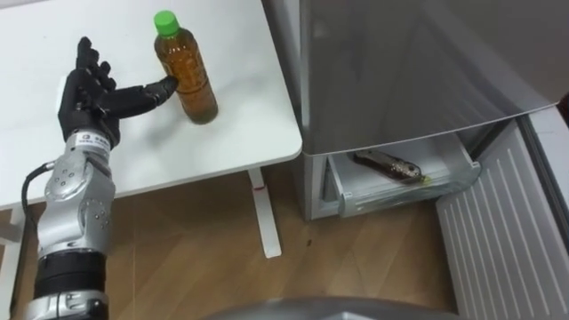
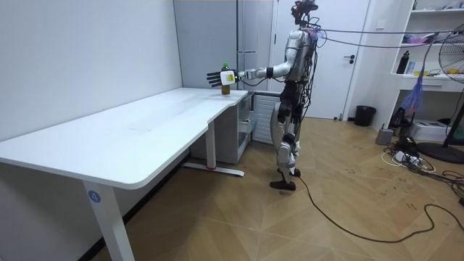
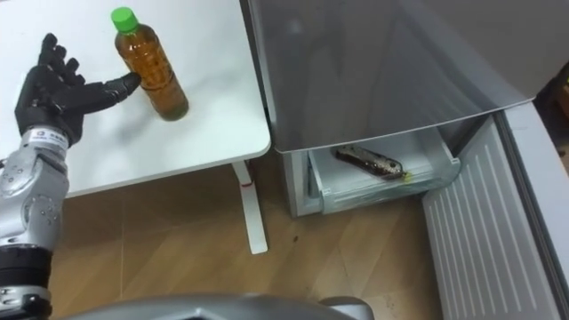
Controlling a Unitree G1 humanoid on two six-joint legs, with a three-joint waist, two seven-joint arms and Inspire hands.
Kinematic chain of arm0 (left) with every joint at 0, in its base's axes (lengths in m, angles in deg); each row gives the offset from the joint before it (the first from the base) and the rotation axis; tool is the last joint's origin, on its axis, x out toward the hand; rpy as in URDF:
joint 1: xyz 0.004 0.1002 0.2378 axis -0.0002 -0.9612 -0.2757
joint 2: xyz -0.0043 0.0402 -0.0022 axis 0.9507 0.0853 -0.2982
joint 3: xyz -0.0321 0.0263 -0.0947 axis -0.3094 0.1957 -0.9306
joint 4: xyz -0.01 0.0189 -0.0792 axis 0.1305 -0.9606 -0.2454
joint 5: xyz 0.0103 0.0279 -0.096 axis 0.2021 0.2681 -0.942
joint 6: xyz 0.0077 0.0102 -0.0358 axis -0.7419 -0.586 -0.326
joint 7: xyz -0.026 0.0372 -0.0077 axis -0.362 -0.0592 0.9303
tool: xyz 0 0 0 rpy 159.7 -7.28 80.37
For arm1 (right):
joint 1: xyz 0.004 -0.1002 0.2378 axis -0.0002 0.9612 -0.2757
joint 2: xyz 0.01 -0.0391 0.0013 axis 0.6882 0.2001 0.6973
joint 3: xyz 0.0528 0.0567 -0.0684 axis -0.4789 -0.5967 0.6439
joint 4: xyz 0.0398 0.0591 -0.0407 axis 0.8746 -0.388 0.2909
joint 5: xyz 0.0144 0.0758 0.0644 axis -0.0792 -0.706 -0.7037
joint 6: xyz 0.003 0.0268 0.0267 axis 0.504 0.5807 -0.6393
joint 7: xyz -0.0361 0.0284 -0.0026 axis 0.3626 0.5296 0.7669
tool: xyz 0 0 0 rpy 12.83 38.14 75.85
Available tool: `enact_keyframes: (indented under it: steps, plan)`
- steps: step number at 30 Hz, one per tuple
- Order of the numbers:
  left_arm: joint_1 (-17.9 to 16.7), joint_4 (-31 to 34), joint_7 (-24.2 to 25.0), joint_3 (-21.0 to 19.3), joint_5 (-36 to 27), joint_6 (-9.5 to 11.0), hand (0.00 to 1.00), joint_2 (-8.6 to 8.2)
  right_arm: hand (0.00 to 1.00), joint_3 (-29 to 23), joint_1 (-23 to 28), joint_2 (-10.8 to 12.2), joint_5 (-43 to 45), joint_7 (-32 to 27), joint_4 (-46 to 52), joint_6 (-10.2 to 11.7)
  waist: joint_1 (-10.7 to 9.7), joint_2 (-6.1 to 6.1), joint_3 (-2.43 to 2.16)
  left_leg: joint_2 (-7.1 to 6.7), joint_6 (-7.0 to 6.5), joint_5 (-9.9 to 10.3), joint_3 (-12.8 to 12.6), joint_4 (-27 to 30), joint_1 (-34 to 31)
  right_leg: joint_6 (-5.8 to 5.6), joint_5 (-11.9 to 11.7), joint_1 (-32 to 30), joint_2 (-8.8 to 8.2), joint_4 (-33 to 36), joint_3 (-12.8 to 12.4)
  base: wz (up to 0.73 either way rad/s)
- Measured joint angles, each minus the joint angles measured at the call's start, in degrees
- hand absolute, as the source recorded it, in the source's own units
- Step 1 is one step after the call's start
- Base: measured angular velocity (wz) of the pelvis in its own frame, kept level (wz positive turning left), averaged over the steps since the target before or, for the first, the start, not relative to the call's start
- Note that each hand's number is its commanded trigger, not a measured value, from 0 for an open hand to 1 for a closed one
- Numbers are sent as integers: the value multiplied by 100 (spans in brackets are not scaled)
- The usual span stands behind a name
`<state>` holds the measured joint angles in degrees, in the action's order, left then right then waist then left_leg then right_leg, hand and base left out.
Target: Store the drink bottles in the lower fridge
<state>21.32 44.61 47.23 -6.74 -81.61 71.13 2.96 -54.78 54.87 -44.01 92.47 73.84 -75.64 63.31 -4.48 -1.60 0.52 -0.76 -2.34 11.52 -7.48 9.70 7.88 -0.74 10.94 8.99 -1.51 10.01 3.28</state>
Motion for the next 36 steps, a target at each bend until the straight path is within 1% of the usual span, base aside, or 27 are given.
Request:
enact_keyframes:
  steps: [6,9,14,16,19,23,28,30,33,36]
  plan:
    - [59,2,15,-2,-210,-17,0,18,0,0,-46,-9,107,-8,22,-2,2,-37,-25,2,0,0,0,6,-22,0,0,-23,0,4,6,0]
    - [93,2,129,-1,-213,-18,0,22,0,0,-50,-11,212,39,58,2,-6,-45,-32,2,0,0,0,5,-21,0,0,-20,0,2,8,0]
    - [97,3,330,4,-217,-66,0,22,0,3,-59,-23,302,92,58,-7,-14,-44,-32,0,0,1,-1,4,-24,0,0,-26,1,-2,-12,0]
    - [113,3,374,10,-217,-101,0,22,0,6,-62,-40,331,189,57,-46,-19,-45,-32,0,0,0,-7,4,-37,0,0,-50,2,5,-30,-3]
    - [163,3,511,32,-215,-107,0,21,0,9,-59,-62,420,248,34,-48,-37,-55,-25,4,0,0,-9,8,-45,0,0,-93,7,72,-36,0]
    - [231,4,655,39,-217,-107,0,22,0,9,-62,-101,517,316,33,-50,-45,-63,-22,3,-1,0,-23,4,-43,0,0,-106,10,72,-119,-4]
    - [232,4,877,40,-217,-115,0,21,0,7,-47,-107,519,383,34,-66,-68,-44,-11,5,-1,0,-31,6,-43,0,1,-110,16,72,-141,0]
    - [232,6,931,39,-217,-118,0,22,0,7,-49,-107,519,400,42,-117,-68,-38,-9,4,-1,1,-37,5,-44,1,3,-111,15,67,-146,0]
    - [232,8,1003,39,-217,-123,0,21,0,7,-59,-107,519,422,46,-172,-66,-22,-9,-1,-1,1,-46,4,-45,6,16,-116,11,62,-152,0]
    - [232,10,1036,35,-230,-128,0,23,0,7,-57,-106,520,424,46,-174,-49,-7,-18,-5,-1,1,-50,4,-45,16,39,-118,11,61,-166,0]
